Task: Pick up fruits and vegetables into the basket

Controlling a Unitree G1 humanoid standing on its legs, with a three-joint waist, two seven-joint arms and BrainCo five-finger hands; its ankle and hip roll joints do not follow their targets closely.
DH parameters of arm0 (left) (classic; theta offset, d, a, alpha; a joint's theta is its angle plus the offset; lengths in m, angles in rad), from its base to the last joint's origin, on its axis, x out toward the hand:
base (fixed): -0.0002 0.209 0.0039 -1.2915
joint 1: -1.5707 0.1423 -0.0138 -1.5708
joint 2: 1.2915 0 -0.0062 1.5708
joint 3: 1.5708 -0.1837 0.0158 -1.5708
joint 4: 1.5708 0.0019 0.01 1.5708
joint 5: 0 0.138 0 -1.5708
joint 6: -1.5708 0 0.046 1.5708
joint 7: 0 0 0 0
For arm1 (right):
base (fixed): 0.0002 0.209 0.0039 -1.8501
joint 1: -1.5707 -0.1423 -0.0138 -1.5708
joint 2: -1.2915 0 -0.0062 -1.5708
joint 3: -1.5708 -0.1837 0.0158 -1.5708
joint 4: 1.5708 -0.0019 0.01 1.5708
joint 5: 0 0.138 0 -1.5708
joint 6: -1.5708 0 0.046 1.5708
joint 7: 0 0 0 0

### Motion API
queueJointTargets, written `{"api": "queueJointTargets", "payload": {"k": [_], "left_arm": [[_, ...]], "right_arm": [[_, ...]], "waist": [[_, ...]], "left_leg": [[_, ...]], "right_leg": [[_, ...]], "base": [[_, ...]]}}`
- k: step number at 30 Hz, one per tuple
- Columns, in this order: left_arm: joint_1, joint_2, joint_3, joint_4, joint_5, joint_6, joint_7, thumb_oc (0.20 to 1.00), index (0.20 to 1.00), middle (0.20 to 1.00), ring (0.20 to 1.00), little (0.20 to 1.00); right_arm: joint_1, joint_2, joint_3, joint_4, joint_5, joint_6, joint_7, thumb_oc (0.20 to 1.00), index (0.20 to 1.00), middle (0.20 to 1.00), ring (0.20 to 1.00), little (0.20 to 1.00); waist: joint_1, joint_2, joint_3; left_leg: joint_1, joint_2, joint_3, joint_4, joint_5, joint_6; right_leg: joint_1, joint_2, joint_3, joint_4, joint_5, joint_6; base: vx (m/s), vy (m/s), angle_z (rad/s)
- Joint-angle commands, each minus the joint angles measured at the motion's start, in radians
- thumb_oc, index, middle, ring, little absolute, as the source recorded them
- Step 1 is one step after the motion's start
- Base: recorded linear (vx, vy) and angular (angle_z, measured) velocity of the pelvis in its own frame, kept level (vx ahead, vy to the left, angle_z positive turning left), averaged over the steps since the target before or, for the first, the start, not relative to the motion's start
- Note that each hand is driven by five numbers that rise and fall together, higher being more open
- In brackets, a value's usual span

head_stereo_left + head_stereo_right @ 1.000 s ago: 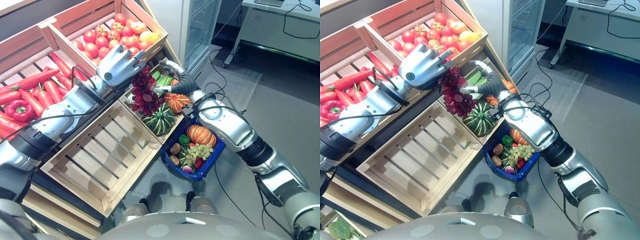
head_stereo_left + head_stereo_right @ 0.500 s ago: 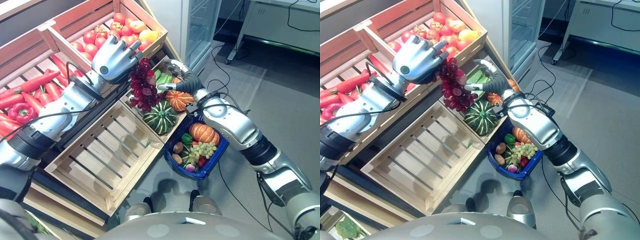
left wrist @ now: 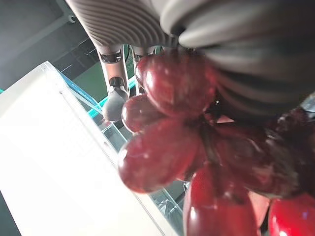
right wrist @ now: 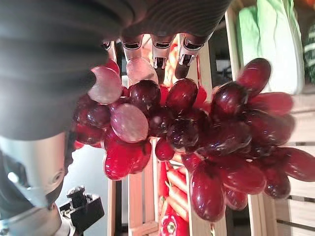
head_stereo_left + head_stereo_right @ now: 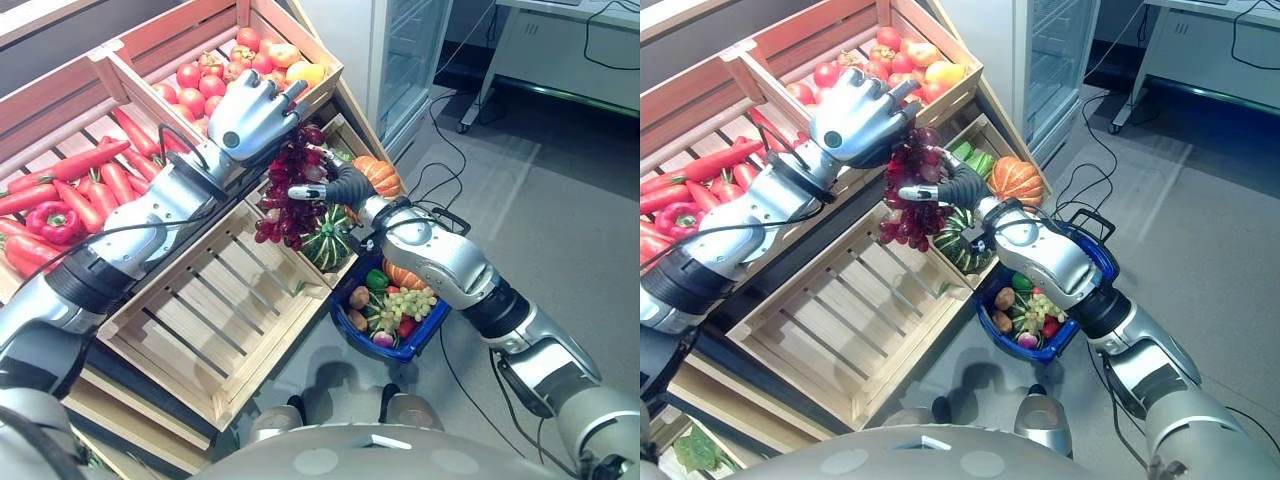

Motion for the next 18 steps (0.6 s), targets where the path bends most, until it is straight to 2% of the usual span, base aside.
{"api": "queueJointTargets", "payload": {"k": [1,7,8,9,13,18], "left_arm": [[-0.159,0.002,0.008,-0.057,0.018,0.049,0.011,0.200,0.200,0.200,0.200,0.200],[-0.179,-0.020,-0.014,-0.069,0.028,0.047,-0.005,0.200,0.200,0.200,0.200,0.200],[-0.179,-0.024,-0.013,-0.071,0.033,0.046,-0.008,0.200,0.200,0.200,0.200,0.200],[-0.180,-0.028,-0.015,-0.077,0.035,0.050,-0.016,0.200,0.200,0.200,0.200,0.200],[-0.204,-0.038,-0.039,-0.088,0.035,0.077,-0.051,0.200,0.200,0.200,0.200,0.200],[-0.212,-0.042,-0.057,-0.088,0.014,0.097,-0.097,0.200,0.200,0.200,0.200,0.200]], "right_arm": [[-0.072,0.092,0.050,-0.061,0.012,-0.089,0.029,1.000,1.000,1.000,1.000,1.000],[-0.075,0.104,0.054,-0.029,0.011,-0.088,0.039,1.000,1.000,1.000,1.000,1.000],[-0.072,0.105,0.056,-0.031,0.008,-0.083,0.055,0.903,0.903,0.903,0.903,0.903],[-0.070,0.104,0.059,-0.032,0.026,-0.089,0.064,0.200,0.200,0.200,0.200,0.200],[-0.084,0.120,0.079,-0.023,0.088,-0.107,0.085,0.200,0.200,0.200,0.200,0.200],[-0.103,0.136,0.093,-0.049,0.193,-0.081,0.080,0.200,0.200,0.200,0.200,0.200]], "waist": [[0.005,-0.058,-0.036],[0.004,-0.059,-0.031],[0.004,-0.060,-0.031],[0.004,-0.060,-0.030],[0.006,-0.064,-0.025],[0.008,-0.067,-0.022]], "left_leg": [[-0.014,-0.078,0.009,0.028,-0.031,0.058],[-0.020,-0.079,0.009,0.029,-0.030,0.060],[-0.021,-0.078,0.009,0.029,-0.030,0.060],[-0.020,-0.078,0.009,0.028,-0.031,0.060],[-0.021,-0.077,0.009,0.031,-0.033,0.060],[-0.025,-0.078,0.007,0.032,-0.030,0.060]], "right_leg": [[0.099,-0.024,0.002,-0.043,-0.038,0.054],[0.091,-0.022,0.005,-0.041,-0.036,0.055],[0.090,-0.023,0.005,-0.042,-0.035,0.056],[0.091,-0.023,0.006,-0.043,-0.035,0.056],[0.091,-0.022,0.002,-0.043,-0.035,0.059],[0.086,-0.019,0.004,-0.041,-0.033,0.059]], "base": [[0.00,0.000,0.00],[-0.01,0.002,0.00],[0.00,0.000,0.00],[0.00,0.000,0.00],[0.00,0.000,0.00],[0.00,0.000,0.00]]}}
